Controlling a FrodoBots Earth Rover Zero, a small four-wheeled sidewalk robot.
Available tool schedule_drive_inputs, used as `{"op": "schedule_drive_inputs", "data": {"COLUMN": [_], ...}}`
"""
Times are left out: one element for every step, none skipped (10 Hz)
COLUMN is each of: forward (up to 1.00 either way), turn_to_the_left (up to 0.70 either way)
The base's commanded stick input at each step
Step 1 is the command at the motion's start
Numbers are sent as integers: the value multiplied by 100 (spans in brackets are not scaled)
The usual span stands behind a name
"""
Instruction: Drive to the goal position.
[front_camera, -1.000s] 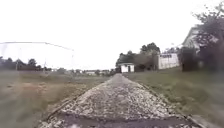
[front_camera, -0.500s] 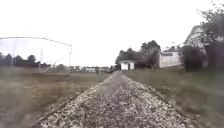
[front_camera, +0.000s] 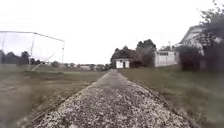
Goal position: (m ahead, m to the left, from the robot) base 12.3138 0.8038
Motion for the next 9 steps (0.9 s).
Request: {"op": "schedule_drive_inputs", "data": {"forward": [100,100,100,100,100,100,100,100,100], "turn_to_the_left": [0,0,0,0,0,0,0,0,0]}}
